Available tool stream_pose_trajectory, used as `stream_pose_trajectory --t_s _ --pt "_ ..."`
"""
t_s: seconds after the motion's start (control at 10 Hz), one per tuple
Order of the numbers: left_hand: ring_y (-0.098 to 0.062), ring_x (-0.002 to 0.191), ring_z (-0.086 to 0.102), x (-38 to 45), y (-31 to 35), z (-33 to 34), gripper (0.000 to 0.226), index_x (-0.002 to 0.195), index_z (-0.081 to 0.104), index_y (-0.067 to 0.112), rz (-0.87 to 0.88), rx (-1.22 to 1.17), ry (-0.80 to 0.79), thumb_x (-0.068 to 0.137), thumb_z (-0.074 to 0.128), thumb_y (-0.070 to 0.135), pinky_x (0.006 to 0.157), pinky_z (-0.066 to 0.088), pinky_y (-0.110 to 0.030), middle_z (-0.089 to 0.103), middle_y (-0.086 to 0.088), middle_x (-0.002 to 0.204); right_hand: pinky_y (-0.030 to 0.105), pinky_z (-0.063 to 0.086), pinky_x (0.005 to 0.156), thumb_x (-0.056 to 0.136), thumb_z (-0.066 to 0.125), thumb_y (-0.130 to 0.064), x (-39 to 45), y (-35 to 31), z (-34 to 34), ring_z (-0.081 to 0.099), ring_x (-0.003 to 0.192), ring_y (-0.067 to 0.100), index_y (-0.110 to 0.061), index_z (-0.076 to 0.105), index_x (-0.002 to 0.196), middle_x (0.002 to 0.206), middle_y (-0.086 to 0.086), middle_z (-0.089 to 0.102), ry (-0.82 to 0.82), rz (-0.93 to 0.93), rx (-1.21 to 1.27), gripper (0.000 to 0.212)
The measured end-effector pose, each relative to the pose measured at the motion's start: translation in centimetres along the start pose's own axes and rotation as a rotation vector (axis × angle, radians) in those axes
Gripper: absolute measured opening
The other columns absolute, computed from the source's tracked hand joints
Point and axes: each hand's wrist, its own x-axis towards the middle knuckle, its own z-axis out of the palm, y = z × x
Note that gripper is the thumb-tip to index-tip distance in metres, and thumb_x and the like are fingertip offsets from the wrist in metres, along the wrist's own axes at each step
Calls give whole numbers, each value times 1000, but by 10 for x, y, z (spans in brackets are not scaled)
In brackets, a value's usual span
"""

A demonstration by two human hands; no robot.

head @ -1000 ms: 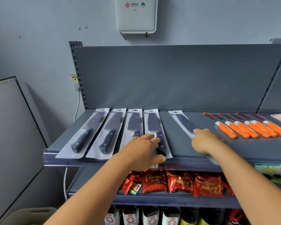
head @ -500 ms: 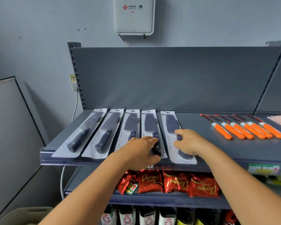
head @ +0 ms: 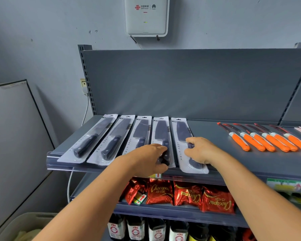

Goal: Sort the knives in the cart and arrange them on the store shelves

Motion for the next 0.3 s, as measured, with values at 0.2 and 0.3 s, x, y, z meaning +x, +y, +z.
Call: stream_pose_trajectory --t_s 0.2,0.3 --pt "-18 98 53 -1 5 -2 47 131 44 12 -30 -2 4 93 53 37 82 43 -28 52 -2 119 26 22 54 87 44 -27 11 9 5 29 86 24 -33 19 64 71 -9 24 -35 -10 -7 34" --pt "-14 91 56 -3 6 -3 48 131 46 17 -45 -53 42 91 56 41 76 45 -26 58 -1 113 32 39 71 90 43 -34 8 10 1 43 92 26 -29 47 82 93 -2 49 -3 -41 3 11"
